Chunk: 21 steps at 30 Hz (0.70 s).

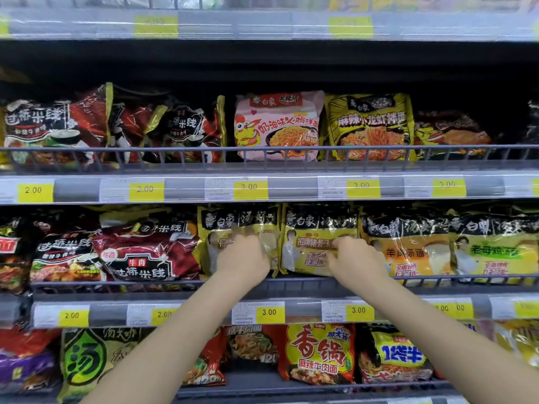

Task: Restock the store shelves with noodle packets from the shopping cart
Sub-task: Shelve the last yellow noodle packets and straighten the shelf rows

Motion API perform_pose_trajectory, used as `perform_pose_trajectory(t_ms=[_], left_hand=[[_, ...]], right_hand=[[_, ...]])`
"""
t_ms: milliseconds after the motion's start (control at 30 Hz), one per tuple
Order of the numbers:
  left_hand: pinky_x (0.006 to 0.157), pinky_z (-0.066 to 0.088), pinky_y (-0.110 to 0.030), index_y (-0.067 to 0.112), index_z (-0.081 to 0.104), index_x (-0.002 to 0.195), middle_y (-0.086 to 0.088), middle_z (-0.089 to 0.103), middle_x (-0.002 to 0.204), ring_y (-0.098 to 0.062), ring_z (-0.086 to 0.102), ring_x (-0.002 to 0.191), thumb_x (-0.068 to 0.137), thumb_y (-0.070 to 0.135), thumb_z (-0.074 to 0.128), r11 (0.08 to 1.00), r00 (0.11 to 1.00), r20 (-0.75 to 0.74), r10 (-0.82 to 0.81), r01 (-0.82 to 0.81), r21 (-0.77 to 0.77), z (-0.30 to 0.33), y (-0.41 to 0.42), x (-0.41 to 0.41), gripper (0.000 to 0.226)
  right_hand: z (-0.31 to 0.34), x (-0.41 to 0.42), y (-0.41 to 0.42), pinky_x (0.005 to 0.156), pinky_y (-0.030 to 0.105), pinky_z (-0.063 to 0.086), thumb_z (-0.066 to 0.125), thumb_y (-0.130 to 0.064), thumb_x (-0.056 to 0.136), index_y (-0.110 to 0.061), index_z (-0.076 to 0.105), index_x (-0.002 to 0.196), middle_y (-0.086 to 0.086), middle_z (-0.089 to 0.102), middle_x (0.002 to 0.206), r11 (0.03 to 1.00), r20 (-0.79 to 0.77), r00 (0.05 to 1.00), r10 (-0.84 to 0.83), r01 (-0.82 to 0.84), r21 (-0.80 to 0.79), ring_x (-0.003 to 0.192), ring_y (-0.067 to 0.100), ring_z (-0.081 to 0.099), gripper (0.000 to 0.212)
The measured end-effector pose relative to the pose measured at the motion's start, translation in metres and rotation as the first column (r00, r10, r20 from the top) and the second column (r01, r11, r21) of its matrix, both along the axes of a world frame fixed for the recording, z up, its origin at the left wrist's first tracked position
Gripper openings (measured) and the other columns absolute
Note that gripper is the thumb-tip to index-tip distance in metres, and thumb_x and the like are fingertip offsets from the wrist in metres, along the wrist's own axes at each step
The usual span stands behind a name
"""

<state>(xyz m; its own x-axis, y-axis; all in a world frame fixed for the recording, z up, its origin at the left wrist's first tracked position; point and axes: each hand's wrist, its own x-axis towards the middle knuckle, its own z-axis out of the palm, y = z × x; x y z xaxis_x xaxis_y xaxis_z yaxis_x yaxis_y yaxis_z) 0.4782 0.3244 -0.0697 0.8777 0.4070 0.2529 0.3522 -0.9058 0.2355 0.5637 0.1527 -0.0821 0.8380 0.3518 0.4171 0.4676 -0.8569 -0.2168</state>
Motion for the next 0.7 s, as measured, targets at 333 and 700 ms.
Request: perform_pose_trajectory(t_ms=[333, 700], left_hand=[[0.062, 0.037, -0.027, 0.007, 0.044, 0.116, 0.001, 0.049, 0.083, -0.014, 0.049, 0.076, 0.099, 0.031, 0.038, 0.847, 0.963, 0.03, -0.268, 0.25, -0.468, -0.006, -0.05, 0.037, 0.03], [0.055, 0.031, -0.022, 0.009, 0.042, 0.107, 0.001, 0.046, 0.09, -0.006, 0.041, 0.069, 0.098, 0.035, 0.038, 0.843, 0.957, 0.028, -0.289, 0.268, -0.466, -0.015, -0.057, 0.043, 0.027]], right_hand=[[-0.004, 0.011, -0.008, 0.064, 0.027, 0.039, 0.044, -0.013, 0.089, -0.01, 0.047, 0.092, 0.002, 0.053, 0.071, 0.997, -0.22, 0.974, -0.054, 0.066, 0.047, 0.069, 0.025, 0.053, 0.005], [-0.001, 0.03, -0.004, 0.043, 0.022, 0.025, 0.046, -0.005, 0.087, -0.012, 0.035, 0.068, 0.0, 0.038, 0.065, 0.985, -0.407, 0.91, 0.081, -0.011, 0.172, 0.054, 0.012, 0.037, 0.023]])
